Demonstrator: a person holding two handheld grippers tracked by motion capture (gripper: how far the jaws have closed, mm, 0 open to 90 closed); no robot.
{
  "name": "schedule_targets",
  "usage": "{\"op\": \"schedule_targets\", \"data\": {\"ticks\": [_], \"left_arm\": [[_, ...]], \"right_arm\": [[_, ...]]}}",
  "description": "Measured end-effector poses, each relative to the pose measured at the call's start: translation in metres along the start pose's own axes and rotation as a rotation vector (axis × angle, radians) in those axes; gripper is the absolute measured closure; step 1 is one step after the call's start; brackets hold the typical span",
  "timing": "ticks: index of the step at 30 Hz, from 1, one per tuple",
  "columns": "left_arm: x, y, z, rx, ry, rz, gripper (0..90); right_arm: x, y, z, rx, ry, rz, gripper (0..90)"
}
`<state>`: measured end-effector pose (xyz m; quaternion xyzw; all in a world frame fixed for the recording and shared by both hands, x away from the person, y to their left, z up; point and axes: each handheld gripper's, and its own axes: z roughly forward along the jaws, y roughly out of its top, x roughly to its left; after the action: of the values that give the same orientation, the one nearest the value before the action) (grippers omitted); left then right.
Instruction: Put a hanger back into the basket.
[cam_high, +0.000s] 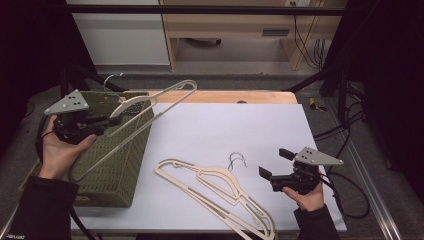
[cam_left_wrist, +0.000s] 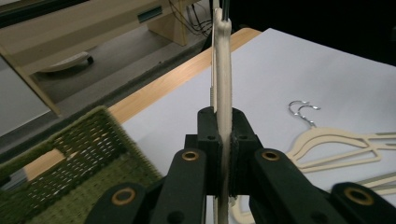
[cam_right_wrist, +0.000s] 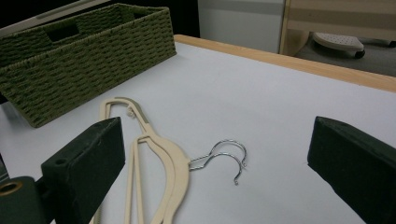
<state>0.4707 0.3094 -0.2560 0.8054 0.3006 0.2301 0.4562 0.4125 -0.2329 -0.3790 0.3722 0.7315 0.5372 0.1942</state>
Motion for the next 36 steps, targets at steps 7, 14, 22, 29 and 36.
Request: {"op": "schedule_targets", "data": {"ticks": [7, 14, 22, 29, 36], "left_arm": [[0.031, -0.014, -0.010, 0.020, 0.051, -0.024, 85.8], [0.053, -0.030, -0.018, 0.039, 0.091, -0.035, 85.8], [0.069, -0.051, -0.028, 0.069, 0.149, -0.039, 85.8], [0.079, -0.072, -0.033, 0.102, 0.198, -0.052, 85.8], [0.079, -0.087, -0.027, 0.128, 0.215, -0.041, 85.7]], "right_arm": [[0.000, -0.001, 0.002, 0.011, 0.004, -0.008, 4.6], [0.000, -0.001, 0.002, 0.009, 0.003, -0.006, 4.5], [0.001, -0.001, 0.004, 0.017, 0.001, -0.004, 4.3], [0.001, -0.002, 0.005, 0.023, 0.000, -0.002, 4.3], [0.002, -0.002, 0.006, 0.028, 0.003, -0.003, 4.5]]}}
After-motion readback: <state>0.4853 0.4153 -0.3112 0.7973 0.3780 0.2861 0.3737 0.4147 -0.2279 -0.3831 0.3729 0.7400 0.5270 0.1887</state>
